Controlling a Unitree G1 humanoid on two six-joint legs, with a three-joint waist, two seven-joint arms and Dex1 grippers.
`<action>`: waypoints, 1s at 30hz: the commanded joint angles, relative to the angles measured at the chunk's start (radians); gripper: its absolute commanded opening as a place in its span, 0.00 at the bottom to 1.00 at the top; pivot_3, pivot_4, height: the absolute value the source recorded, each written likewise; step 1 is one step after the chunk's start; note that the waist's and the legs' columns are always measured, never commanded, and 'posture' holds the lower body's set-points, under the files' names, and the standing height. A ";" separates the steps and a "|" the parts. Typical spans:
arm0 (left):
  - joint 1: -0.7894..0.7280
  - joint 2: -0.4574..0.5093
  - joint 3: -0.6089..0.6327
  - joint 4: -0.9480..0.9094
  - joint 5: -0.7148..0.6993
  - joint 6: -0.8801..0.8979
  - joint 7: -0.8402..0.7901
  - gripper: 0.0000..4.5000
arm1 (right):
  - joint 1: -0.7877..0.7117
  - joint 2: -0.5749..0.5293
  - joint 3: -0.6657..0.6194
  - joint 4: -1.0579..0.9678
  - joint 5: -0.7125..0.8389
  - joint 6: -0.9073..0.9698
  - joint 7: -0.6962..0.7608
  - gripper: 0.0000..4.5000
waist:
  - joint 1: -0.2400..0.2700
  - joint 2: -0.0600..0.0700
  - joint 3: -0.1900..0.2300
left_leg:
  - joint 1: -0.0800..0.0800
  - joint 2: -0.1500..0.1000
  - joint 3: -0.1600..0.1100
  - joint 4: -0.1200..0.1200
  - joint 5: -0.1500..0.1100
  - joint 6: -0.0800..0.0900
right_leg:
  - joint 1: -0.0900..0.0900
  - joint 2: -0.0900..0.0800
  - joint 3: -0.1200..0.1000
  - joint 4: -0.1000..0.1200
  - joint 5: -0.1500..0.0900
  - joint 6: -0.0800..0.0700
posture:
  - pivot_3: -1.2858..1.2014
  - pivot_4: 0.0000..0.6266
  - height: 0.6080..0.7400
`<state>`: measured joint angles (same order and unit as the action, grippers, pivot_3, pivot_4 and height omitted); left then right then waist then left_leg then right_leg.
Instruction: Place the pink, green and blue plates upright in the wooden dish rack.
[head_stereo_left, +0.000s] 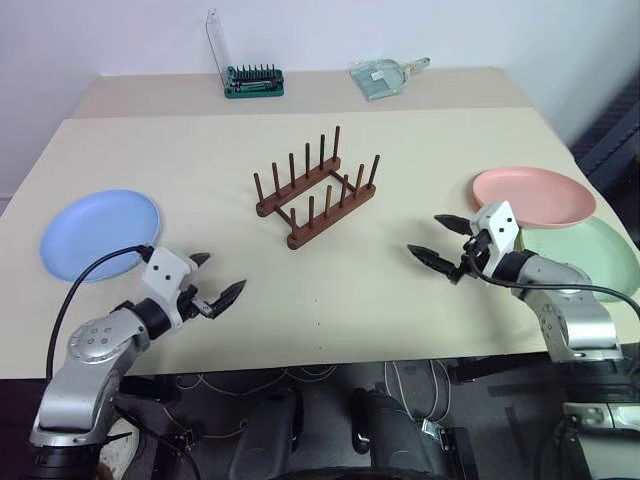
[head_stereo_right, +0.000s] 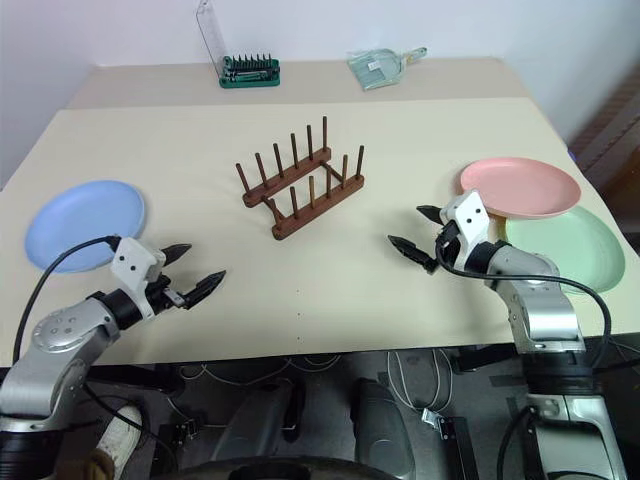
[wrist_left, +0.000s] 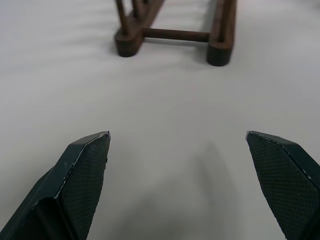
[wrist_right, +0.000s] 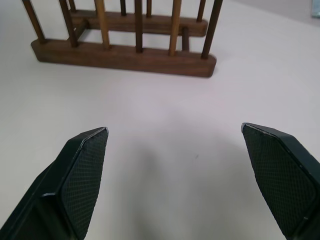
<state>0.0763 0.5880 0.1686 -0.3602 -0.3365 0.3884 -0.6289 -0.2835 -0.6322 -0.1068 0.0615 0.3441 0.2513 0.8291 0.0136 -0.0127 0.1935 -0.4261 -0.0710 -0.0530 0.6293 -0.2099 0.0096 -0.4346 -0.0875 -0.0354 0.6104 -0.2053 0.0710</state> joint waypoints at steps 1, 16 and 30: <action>-0.014 -0.001 -0.012 -0.008 0.007 -0.018 -0.003 1.00 | -0.014 0.002 -0.022 -0.061 0.008 0.006 -0.020 0.97 | -0.002 0.000 0.000 | 0.000 0.000 0.000 0.000 0.000 0.000 | 0.000 0.000 0.000 0.000 0.000 0.000 | 0.52 0.24 0.97; -0.176 -0.071 -0.212 0.211 0.119 -0.101 -0.034 1.00 | 0.033 0.057 0.002 -0.149 0.002 0.007 -0.074 0.97 | 0.001 0.000 0.000 | 0.000 0.000 0.000 0.000 0.001 0.002 | 0.000 0.000 -0.001 0.001 0.000 0.000 | 0.52 0.24 0.97; -0.593 -0.243 -0.403 0.751 0.274 -0.276 -0.123 0.82 | 0.174 0.106 -0.001 -0.324 0.012 0.050 -0.167 1.00 | 0.033 0.001 -0.002 | 0.002 -0.001 -0.001 0.003 0.002 0.003 | 0.004 0.000 -0.003 0.002 0.001 0.002 | 0.52 0.24 0.97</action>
<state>-0.5076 0.3576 -0.1962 0.3312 -0.1147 0.1207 -0.7555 -0.1173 -0.5321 -0.0930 -0.2136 0.3481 0.3021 0.6737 0.0466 -0.0112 0.1911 -0.4238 -0.0725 -0.0543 0.6329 -0.2080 0.0126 -0.4298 -0.0875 -0.0388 0.6117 -0.2045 0.0726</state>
